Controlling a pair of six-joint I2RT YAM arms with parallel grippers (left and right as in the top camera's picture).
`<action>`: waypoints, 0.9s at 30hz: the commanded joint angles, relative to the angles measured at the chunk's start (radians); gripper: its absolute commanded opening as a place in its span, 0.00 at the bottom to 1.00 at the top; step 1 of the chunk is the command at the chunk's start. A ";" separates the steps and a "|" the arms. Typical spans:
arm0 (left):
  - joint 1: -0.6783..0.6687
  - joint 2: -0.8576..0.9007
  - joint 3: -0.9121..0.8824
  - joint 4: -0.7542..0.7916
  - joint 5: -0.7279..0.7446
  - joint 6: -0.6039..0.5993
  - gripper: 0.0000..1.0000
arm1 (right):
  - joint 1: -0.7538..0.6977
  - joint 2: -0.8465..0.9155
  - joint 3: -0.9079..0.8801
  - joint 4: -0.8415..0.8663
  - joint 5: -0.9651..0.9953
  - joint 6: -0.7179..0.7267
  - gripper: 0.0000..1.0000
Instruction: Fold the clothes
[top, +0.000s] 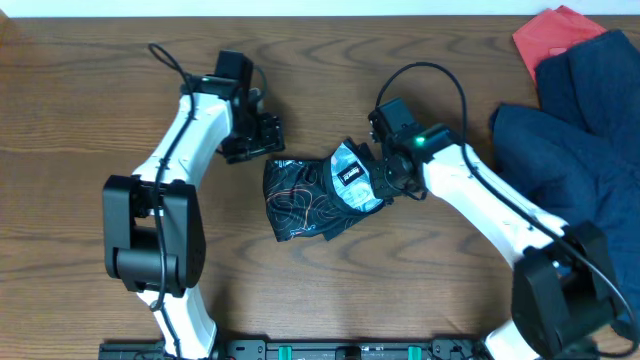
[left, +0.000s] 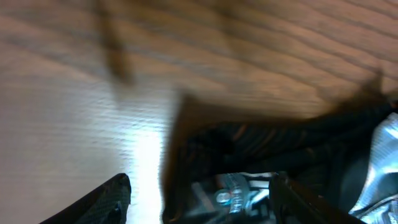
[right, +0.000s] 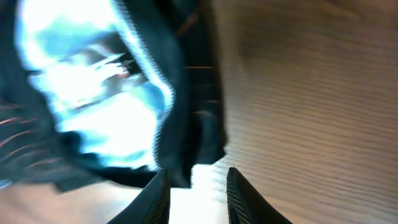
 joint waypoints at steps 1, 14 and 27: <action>-0.021 0.015 -0.005 0.010 -0.041 0.031 0.72 | 0.021 0.020 -0.002 -0.002 -0.082 -0.037 0.28; -0.038 0.154 -0.011 -0.163 -0.122 0.023 0.07 | 0.029 0.203 -0.011 0.097 0.107 0.019 0.27; -0.036 0.140 0.005 -0.359 -0.138 -0.239 0.35 | -0.077 0.204 0.020 0.322 -0.011 -0.087 0.36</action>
